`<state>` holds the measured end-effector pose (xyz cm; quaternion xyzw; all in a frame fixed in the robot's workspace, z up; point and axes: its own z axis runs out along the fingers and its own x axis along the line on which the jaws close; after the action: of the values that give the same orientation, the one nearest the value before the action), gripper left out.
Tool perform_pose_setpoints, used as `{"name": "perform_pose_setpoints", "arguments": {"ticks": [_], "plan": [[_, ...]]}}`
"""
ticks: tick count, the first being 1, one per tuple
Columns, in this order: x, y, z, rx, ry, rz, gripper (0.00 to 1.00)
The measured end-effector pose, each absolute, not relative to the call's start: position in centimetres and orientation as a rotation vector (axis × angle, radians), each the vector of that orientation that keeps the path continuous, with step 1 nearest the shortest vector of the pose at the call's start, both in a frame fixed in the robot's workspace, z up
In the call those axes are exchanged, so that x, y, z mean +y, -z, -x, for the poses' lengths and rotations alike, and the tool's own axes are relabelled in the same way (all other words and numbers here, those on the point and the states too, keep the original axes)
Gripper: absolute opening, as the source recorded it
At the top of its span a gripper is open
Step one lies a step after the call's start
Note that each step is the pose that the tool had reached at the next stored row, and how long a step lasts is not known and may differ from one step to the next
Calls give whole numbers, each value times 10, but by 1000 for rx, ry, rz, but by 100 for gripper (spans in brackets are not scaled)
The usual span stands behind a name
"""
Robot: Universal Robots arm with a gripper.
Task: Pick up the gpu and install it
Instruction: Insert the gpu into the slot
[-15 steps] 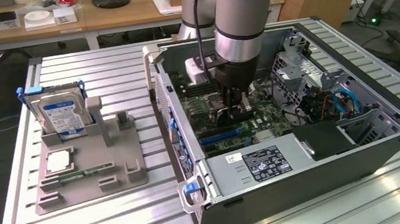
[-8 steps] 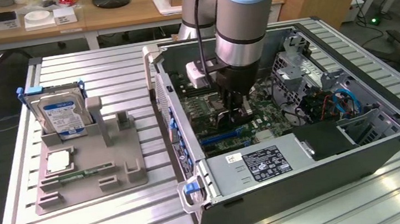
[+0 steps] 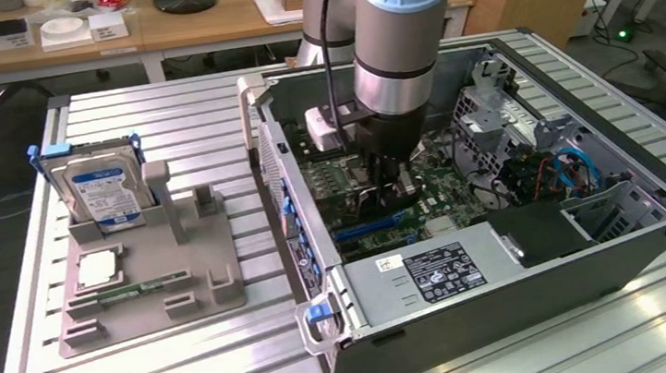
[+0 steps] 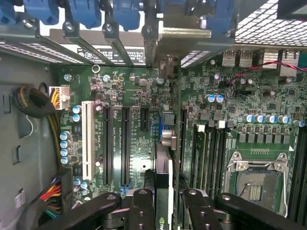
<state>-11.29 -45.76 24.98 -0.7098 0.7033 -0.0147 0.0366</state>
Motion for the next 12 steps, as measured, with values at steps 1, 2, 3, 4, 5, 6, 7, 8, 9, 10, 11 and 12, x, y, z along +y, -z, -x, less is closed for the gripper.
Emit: {"name": "perform_pose_setpoints", "arguments": {"ticks": [1, 2, 3, 4, 5, 6, 7, 8, 9, 10, 11, 12], "plan": [[-458, -249, 113, 2160, 45, 2179, 27], [-458, -248, 113, 2160, 45, 2179, 27], [-457, -247, 113, 2160, 45, 2179, 27], [-457, -246, 113, 2160, 45, 2179, 27], [-456, -245, 113, 2160, 45, 2179, 27], [-456, -244, 113, 2160, 45, 2179, 27], [-456, -244, 114, 2160, 45, 2179, 27], [-456, -243, 114, 2160, 45, 2179, 27], [-456, -243, 115, 2160, 45, 2179, 27], [-456, -243, 115, 2160, 45, 2179, 27], [-455, -242, 115, 2159, 45, 2180, 27], [-456, -242, 115, 2159, 45, 2180, 27]]}}
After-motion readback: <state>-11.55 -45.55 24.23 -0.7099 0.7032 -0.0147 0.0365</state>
